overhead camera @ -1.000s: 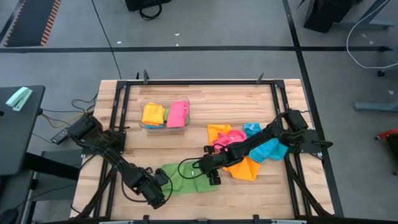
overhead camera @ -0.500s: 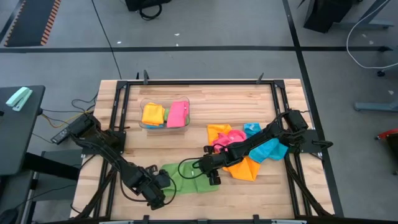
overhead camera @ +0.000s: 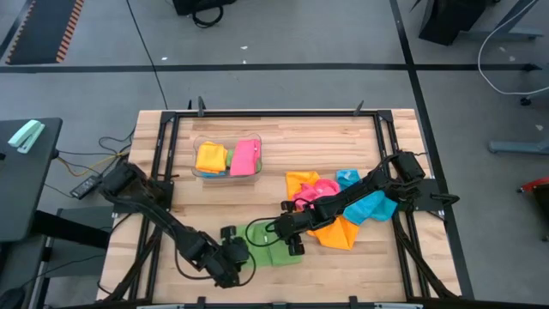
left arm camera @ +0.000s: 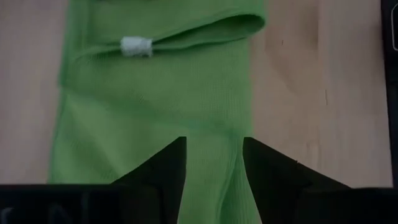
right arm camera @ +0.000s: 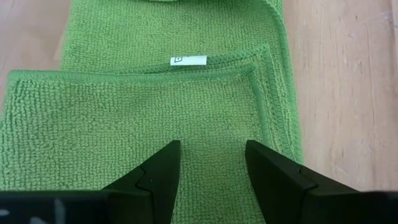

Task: Fold microfiber towels
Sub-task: Fold the green microfiber towel

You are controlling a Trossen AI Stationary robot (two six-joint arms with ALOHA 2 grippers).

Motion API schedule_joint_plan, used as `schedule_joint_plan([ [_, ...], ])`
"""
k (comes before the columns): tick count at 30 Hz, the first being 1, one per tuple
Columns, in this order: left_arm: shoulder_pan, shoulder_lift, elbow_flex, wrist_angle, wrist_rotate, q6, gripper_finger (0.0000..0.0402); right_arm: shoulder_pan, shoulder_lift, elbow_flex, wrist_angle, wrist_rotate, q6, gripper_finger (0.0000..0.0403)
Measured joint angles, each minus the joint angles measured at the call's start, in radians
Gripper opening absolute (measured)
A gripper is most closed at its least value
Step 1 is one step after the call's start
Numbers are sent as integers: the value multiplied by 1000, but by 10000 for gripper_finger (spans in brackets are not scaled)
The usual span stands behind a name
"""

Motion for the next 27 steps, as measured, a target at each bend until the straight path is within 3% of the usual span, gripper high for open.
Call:
schedule_joint_plan([
  [5,0,52,0,90,-5,48,169,0,0,0,0,0,1,190],
  [13,0,81,3,100,-46,48,160,0,0,0,0,0,2,190],
  [27,-3,99,2,95,-39,59,101,0,0,0,0,0,0,190],
])
